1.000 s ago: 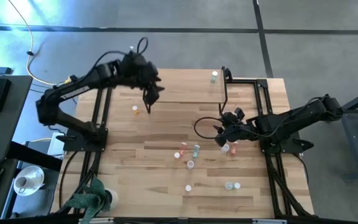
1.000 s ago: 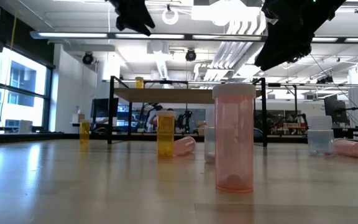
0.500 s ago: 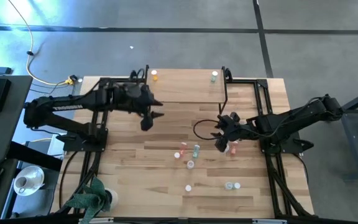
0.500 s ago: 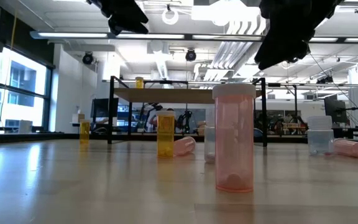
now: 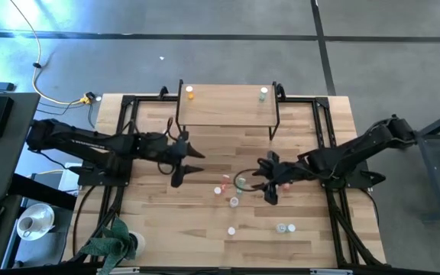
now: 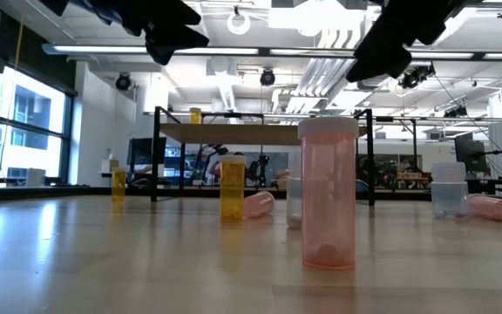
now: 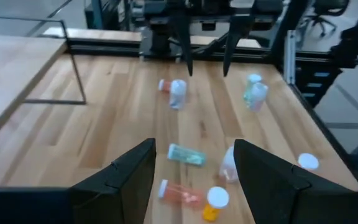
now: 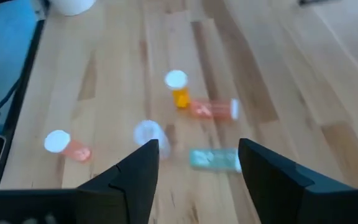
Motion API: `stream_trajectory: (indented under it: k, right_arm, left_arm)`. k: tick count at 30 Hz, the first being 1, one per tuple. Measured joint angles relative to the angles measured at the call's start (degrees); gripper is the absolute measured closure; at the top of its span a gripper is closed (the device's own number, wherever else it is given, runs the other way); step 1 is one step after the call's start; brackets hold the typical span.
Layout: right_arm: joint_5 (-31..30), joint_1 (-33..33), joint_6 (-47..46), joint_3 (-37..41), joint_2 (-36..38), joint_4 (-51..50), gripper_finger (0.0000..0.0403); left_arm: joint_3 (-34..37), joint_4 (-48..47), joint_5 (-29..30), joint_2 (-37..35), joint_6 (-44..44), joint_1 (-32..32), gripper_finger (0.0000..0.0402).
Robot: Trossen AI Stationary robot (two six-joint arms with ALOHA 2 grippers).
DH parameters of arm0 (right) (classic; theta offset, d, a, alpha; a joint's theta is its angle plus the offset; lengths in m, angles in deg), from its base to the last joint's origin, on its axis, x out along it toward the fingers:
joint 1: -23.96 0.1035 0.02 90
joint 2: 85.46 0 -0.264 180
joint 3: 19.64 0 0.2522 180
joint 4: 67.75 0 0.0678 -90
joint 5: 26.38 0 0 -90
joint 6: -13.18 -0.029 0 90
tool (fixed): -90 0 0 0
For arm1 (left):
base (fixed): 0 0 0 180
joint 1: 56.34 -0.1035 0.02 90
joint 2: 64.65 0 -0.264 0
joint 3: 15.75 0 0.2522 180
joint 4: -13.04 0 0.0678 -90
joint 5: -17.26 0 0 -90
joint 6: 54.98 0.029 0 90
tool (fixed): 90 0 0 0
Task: Pick and place medicine bottles onto shelf by color
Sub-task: Put the left white pill bottle on the shelf
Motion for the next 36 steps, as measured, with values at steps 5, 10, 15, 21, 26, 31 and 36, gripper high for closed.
stream_trajectory:
  k: [5,10,15,21,26,31,36]
  right_arm:
    - [0.3,2.4,8.4,0.0,-4.6,8.1,0.0170]
    - [0.3,4.2,15.4,0.0,-9.4,12.8,0.0171]
    - [0.4,5.0,17.3,0.0,-14.0,17.4,0.0171]
    - [0.5,4.8,16.6,0.0,-18.5,21.8,0.0171]
    - [0.5,4.5,16.6,0.0,-21.7,25.4,0.0171]
    - [0.5,3.6,13.9,0.0,-22.6,25.8,0.0171]
    - [0.5,3.2,12.4,0.0,-23.8,26.8,0.0171]
  left_arm:
    - [2.3,7.4,1.0,0.0,-0.2,1.5,0.0196]
    - [2.3,7.6,1.2,0.0,-0.4,1.5,0.0196]
    - [2.3,7.6,1.1,0.0,-0.5,1.5,0.0196]
    - [2.3,7.8,1.1,0.0,-0.9,1.5,0.0196]
    - [2.4,7.8,1.4,0.2,-0.9,1.5,0.0196]
    - [2.4,7.7,2.8,0.2,-0.8,1.5,0.0196]
    - [2.4,7.7,3.0,0.2,-0.8,1.5,0.0196]
